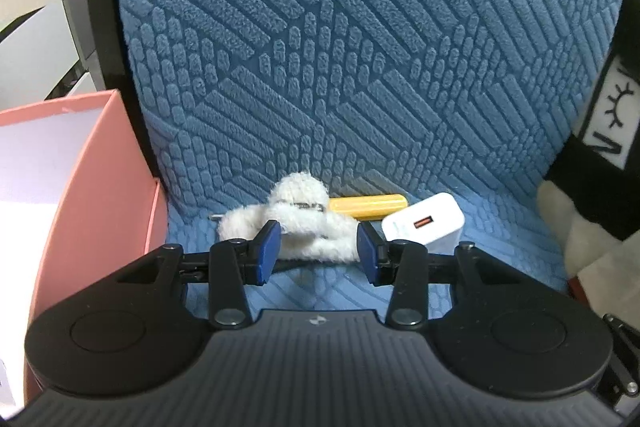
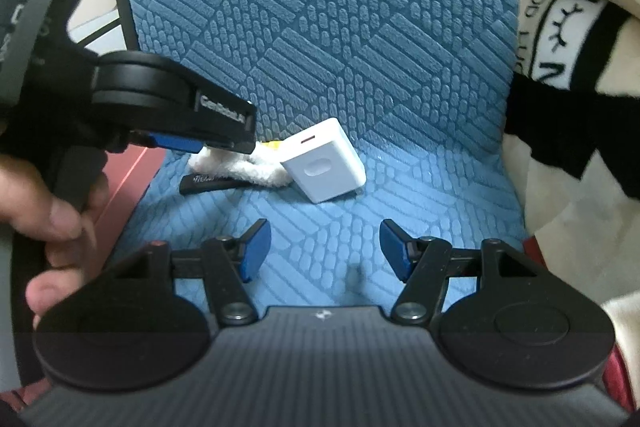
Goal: Organize rigid objects
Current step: 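Close the left tool on the white fluffy hair clip while the right tool closes on the white USB charger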
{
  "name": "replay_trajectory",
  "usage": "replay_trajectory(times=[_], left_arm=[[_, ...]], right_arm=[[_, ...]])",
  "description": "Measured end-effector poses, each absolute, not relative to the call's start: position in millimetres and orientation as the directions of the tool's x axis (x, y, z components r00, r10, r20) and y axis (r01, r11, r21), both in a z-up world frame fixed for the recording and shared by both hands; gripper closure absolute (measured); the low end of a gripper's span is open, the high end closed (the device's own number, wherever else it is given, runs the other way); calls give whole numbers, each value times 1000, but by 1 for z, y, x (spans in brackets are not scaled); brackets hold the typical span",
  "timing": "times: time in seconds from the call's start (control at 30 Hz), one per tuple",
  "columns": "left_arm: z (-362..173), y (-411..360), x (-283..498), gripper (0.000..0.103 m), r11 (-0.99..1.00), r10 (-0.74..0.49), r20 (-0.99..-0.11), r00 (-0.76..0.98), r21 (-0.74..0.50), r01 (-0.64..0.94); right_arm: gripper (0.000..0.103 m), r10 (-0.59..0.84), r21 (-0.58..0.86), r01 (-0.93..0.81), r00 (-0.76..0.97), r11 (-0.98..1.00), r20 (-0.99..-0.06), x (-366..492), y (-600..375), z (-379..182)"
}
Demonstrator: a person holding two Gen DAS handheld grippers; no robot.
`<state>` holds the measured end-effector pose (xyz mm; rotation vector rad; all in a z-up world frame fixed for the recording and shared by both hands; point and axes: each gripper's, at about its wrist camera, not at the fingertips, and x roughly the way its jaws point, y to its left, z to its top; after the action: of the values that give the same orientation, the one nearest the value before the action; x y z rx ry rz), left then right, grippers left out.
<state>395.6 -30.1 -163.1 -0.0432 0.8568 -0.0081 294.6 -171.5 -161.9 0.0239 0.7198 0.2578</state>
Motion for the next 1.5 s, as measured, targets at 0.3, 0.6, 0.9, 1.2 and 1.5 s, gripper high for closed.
replay_trajectory(times=[0.3,0.6,0.9,1.2,1.5], left_arm=[[-172,-24,419,55,1000,6,-768,640,-9,-20],[-175,-20,430,56,999,8,-776,631,-20,-38],[-175,-14,432,65,998,7,-766,643,-38,-55],[-178,-12,431,66,996,4,-764,645,-55,-71],[-176,-1,434,66,993,2,-766,643,-76,-93]], right_arm=[[40,212,49,-235,739,971,-639,322,-168,-168],[40,201,0,-256,758,967,-621,349,-159,-180],[40,234,-53,-330,765,943,-600,364,-135,-192],[40,241,-71,-355,757,932,-607,382,-114,-208],[41,252,-20,-335,744,942,-619,391,-122,-218]])
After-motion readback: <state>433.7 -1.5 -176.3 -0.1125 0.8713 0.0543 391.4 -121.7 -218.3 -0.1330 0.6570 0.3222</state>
